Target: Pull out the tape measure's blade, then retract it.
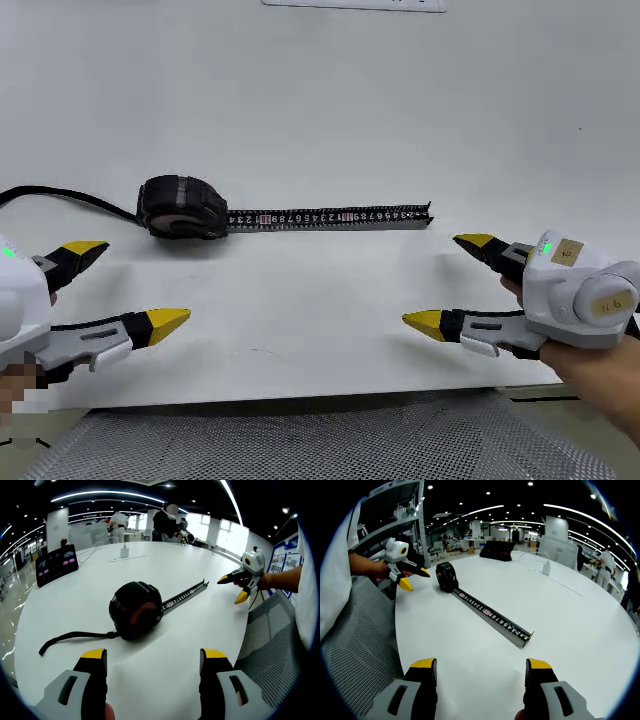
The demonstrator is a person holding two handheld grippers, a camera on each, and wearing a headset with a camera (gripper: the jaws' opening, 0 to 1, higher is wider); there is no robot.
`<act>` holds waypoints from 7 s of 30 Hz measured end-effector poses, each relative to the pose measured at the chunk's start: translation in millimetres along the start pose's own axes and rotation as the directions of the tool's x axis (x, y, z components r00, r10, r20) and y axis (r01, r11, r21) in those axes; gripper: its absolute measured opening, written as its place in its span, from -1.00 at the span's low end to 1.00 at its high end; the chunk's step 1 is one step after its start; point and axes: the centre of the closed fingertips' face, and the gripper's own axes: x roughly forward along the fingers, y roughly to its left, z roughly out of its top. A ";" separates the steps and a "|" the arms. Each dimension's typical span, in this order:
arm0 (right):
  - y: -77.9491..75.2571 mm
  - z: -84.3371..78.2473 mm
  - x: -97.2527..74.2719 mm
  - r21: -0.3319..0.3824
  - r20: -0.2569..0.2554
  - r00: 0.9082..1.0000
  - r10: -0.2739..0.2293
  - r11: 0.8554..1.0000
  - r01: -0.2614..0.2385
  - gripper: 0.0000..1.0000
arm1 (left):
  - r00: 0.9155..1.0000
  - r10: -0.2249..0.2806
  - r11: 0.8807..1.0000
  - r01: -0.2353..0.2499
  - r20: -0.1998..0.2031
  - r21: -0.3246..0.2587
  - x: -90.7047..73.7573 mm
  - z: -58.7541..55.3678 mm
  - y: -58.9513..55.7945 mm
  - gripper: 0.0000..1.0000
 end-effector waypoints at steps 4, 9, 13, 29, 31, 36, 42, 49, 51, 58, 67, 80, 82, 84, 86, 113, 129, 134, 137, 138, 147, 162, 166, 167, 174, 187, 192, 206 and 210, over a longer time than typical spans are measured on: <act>-2.5 0.2 -0.5 0.002 0.002 1.000 -0.001 1.000 0.001 0.39 | 1.000 -0.001 1.000 0.001 0.008 -0.005 3.4 4.3 -0.7 0.45; -5.0 1.3 -1.0 -0.003 0.003 1.000 -0.002 1.000 0.002 0.39 | 1.000 0.003 0.999 -0.003 0.015 -0.044 9.2 9.2 -0.8 0.47; -6.7 -0.3 -2.7 0.002 0.002 1.000 -0.008 1.000 0.008 0.39 | 1.000 0.017 0.998 -0.017 0.008 -0.066 14.4 11.8 -0.7 0.48; -8.9 0.0 -2.0 0.002 0.005 1.000 -0.012 1.000 0.012 0.39 | 0.999 0.029 0.995 -0.027 0.015 -0.091 34.2 26.5 4.6 0.48; -9.6 -0.2 -1.9 0.002 0.006 1.000 -0.013 1.000 0.013 0.39 | 0.999 0.034 0.995 -0.033 0.019 -0.095 36.0 28.2 6.7 0.48; -9.4 -0.3 -1.6 0.002 0.004 1.000 -0.011 1.000 0.011 0.39 | 0.999 0.044 0.994 -0.041 0.026 -0.099 40.3 32.3 7.2 0.48; -10.7 -0.5 -1.6 -0.003 0.003 1.000 -0.014 1.000 0.014 0.37 | 0.998 0.054 0.992 -0.051 0.024 -0.111 46.4 34.3 6.4 0.50; -10.9 0.4 -2.0 -0.003 0.005 1.000 -0.018 1.000 0.018 0.36 | 0.996 0.082 0.987 -0.077 0.029 -0.141 47.1 35.6 9.0 0.47; -12.2 0.5 -1.8 -0.002 0.005 1.000 -0.018 1.000 0.018 0.35 | 0.995 0.098 0.985 -0.093 0.029 -0.149 48.5 36.7 9.1 0.47; -17.4 0.7 1.6 -0.016 -0.002 1.000 -0.015 1.000 0.015 0.30 | 0.987 0.159 0.971 -0.150 0.035 -0.186 52.5 39.0 10.9 0.49; -27.0 4.2 6.2 -0.040 -0.016 1.000 -0.004 0.999 0.003 0.23 | 0.972 0.232 0.946 -0.219 0.029 -0.239 56.4 41.9 15.1 0.48; -45.7 9.8 9.7 -0.102 -0.053 0.999 0.014 0.995 -0.019 0.11 | 0.945 0.326 0.898 -0.306 0.013 -0.316 61.7 44.4 27.3 0.37; -49.3 10.0 10.4 -0.106 -0.060 0.998 0.022 0.994 -0.029 0.08 | 0.942 0.336 0.894 -0.316 0.009 -0.319 62.2 44.2 28.4 0.35; -52.2 11.5 11.2 -0.118 -0.064 0.998 0.024 0.993 -0.031 0.06 | 0.934 0.358 0.880 -0.334 0.011 -0.339 61.2 44.4 31.2 0.30; -54.1 12.9 12.4 -0.123 -0.068 0.997 0.031 0.992 -0.039 0.05 | 0.927 0.374 0.869 -0.349 0.006 -0.350 60.7 43.9 33.3 0.27; -64.9 15.2 32.0 -0.238 -0.184 0.971 0.151 0.952 -0.193 -0.33 | 0.918 0.397 0.844 -0.363 0.004 -0.395 62.8 43.4 37.5 0.22; -67.7 15.6 43.3 -0.273 -0.212 0.955 0.208 0.926 -0.262 -0.65 | 0.920 0.393 0.844 -0.359 0.003 -0.398 62.7 43.2 37.6 0.22; -71.0 16.1 44.1 -0.285 -0.220 0.951 0.215 0.919 -0.274 -0.68 | 0.920 0.391 0.844 -0.358 0.002 -0.400 62.7 43.1 37.7 0.22; -70.4 14.8 44.1 -0.303 -0.236 0.945 0.226 0.907 -0.293 -0.72 | 0.921 0.391 0.844 -0.357 0.002 -0.401 62.7 43.1 37.8 0.22; -69.6 14.7 44.2 -0.305 -0.238 0.943 0.233 0.904 -0.300 -0.75 | 0.921 0.390 0.843 -0.356 0.002 -0.402 62.8 43.0 38.0 0.22; -69.1 14.9 44.5 -0.315 -0.239 0.938 0.249 0.894 -0.318 -0.78 | 0.922 0.386 0.842 -0.353 0.000 -0.409 63.5 42.6 38.3 0.22; -72.6 15.5 44.7 -0.329 -0.244 0.943 0.228 0.895 -0.302 -0.80 | 0.923 0.383 0.840 -0.360 -0.026 -0.406 63.5 42.4 37.8 0.18; -70.0 17.1 44.5 -0.331 -0.240 0.942 0.235 0.892 -0.307 -0.81 | 0.925 0.378 0.844 -0.358 -0.030 -0.400 63.3 41.9 37.8 0.16; -69.7 17.0 44.4 -0.330 -0.242 0.941 0.235 0.892 -0.308 -0.81 | 0.926 0.377 0.844 -0.358 -0.031 -0.400 63.4 41.6 37.7 0.16; -69.7 17.3 45.6 -0.330 -0.240 0.942 0.236 0.892 -0.308 -0.81 | 0.926 0.376 0.843 -0.354 -0.029 -0.405 63.8 41.6 38.7 0.17; -56.4 31.9 57.1 -0.330 -0.206 0.943 0.262 0.888 -0.319 -0.81 | 0.930 0.368 0.843 -0.344 -0.024 -0.413 63.3 41.5 38.2 0.17; -51.8 35.0 62.0 -0.332 -0.202 0.940 0.274 0.884 -0.329 -0.81 | 0.931 0.364 0.844 -0.339 -0.021 -0.415 63.0 41.4 37.9 0.17; -43.0 40.3 70.5 -0.335 -0.197 0.935 0.296 0.875 -0.348 -0.81 | 0.937 0.350 0.846 -0.321 -0.012 -0.426 62.2 41.0 37.4 0.16; -41.0 41.1 72.3 -0.335 -0.196 0.933 0.302 0.874 -0.353 -0.81 | 0.937 0.348 0.845 -0.318 -0.009 -0.429 62.2 41.2 37.3 0.16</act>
